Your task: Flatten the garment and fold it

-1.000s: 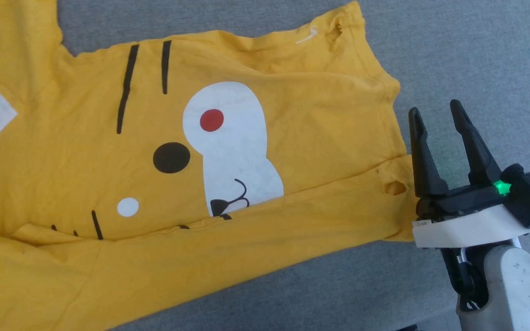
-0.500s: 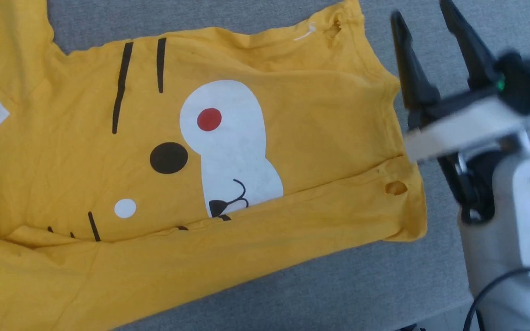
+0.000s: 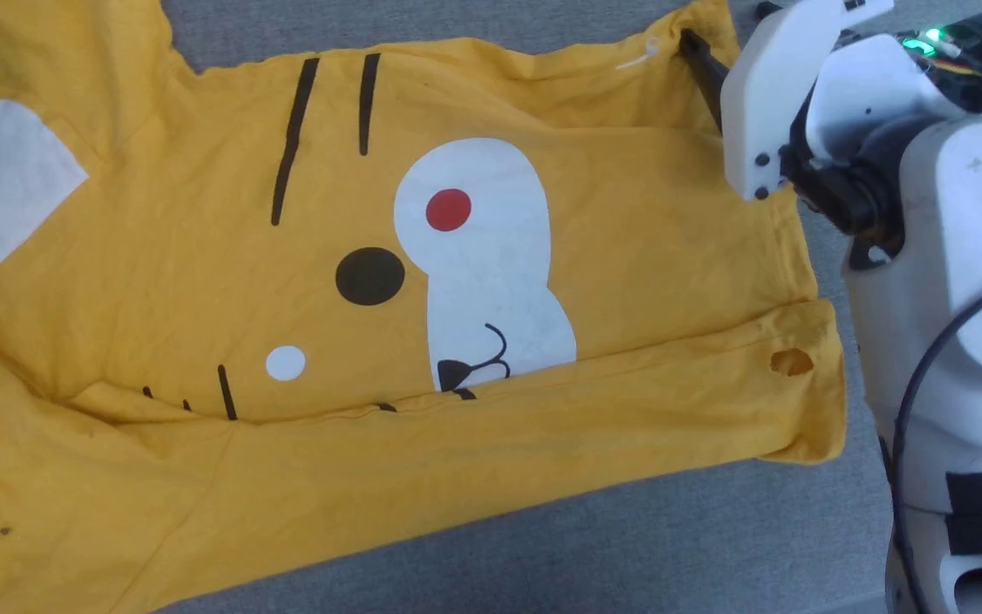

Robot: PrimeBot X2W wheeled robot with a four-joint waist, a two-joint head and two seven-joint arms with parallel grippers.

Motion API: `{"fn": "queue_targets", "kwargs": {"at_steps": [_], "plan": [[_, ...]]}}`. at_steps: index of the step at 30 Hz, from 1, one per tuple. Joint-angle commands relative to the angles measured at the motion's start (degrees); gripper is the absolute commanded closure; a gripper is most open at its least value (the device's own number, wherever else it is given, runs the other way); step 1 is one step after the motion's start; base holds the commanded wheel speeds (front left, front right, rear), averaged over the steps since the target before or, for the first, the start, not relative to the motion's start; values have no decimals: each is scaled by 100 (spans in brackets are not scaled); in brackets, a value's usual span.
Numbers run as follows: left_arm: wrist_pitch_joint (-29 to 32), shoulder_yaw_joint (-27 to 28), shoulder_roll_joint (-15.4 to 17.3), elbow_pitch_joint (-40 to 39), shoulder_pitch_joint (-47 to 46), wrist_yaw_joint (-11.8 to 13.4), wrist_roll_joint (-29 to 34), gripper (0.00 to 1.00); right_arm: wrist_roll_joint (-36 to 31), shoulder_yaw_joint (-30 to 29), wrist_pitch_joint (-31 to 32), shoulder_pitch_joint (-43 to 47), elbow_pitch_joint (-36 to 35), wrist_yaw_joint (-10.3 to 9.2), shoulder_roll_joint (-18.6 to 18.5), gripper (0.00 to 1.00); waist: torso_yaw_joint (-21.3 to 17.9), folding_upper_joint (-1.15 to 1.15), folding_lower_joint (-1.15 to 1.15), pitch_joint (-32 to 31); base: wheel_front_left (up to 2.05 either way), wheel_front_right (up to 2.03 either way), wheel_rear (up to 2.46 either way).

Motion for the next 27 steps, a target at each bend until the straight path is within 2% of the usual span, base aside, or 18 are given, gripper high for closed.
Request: {"fn": "queue_targets", "kwargs": {"at_steps": [1,2,3,4,7,15,20,25,26,27], "plan": [[-48,-40,-40,89,0,-40,9,100,-42,-28,296,-45,140,-9,3,49,59,0,0,24,0,0,0],[-142,-42,-63,98,-14,-70,18,100,-51,-77,531,-64,188,-9,3,65,82,0,0,24,0,0,0],[-230,-43,-82,105,-24,-98,26,100,-88,-112,685,-80,197,-9,3,93,99,0,0,25,0,0,0],[-380,-41,-98,109,-43,-140,54,100,-138,-164,813,-97,175,-9,3,100,118,0,0,27,0,0,0],[-930,-1,-167,153,-96,-231,151,100,-230,-363,752,-121,10,-9,3,100,183,0,0,12,0,0,0],[-2745,128,-240,321,318,-591,335,100,-192,-687,-453,384,-231,-9,3,100,384,0,0,-412,0,0,0],[-3779,334,-337,241,1110,-640,209,100,-148,-697,-1347,917,-291,-9,3,100,578,0,0,-917,0,0,0],[-4397,536,-507,-97,2081,-627,-100,100,9,-644,-1994,1502,-320,-9,3,100,726,0,0,-1422,0,0,0],[-4579,645,-580,-445,2790,-581,-327,100,93,-636,-2317,1887,-364,-9,3,100,828,0,0,-1715,0,0,0],[-4629,679,-612,-572,3065,-541,-401,100,120,-609,-2427,2032,-388,-9,-13,100,871,0,0,-1826,0,0,0]]}}
